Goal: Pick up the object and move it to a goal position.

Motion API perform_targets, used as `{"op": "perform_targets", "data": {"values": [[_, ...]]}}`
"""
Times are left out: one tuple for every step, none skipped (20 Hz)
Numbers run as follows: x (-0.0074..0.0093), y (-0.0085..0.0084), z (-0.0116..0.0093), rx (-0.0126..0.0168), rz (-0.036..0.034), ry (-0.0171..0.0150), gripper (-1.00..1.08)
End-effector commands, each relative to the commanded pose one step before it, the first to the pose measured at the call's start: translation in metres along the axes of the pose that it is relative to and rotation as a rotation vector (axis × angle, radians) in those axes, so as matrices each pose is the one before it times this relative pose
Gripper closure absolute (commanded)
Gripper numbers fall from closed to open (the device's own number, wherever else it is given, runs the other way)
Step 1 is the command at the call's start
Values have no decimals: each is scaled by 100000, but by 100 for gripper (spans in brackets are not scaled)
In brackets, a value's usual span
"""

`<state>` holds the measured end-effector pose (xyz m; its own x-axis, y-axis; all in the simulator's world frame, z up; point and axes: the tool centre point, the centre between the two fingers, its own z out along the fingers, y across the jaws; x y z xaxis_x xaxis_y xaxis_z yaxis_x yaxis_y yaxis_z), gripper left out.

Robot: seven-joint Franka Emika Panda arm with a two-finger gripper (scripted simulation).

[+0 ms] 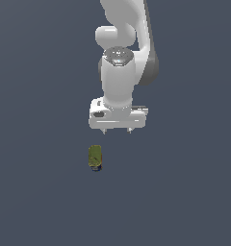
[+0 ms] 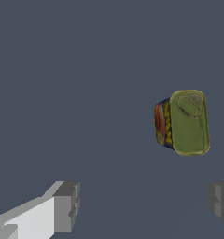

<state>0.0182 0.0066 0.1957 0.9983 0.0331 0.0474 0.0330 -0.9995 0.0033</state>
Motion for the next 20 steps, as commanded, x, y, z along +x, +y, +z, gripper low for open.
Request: {"op": "perform_targets", "data": {"values": [[0,1,0,0,0,0,-92],[17,18,-24,-43,-73,48,-92],[49,45,-78,-132,-224,151,-92],[81,75,-130,-219,-370,250,-92],[113,108,-185,-309,-517,352,-92],[142,131,-253,-411,-678,468,-92],[138,125,-274,-429,-694,490,-92],[103,90,-240,-355,-562,411,-92],[70,55,-202,-276,-427,330,-92],[37,18,-161,-194,-289,244,-92],[5,-15,-103,-99,-136,139,-92],[-9,-24,-11,0,0,0,-92],[-14,0,22,44,79,-37,-92],[6,17,71,53,64,-86,-92],[32,66,104,48,36,-103,-92],[60,111,133,36,-4,-114,-92],[85,153,165,29,-37,-130,-92],[108,192,202,27,-64,-154,-92],[126,225,244,34,-80,-188,-92],[137,259,279,49,-69,-213,-92]]}}
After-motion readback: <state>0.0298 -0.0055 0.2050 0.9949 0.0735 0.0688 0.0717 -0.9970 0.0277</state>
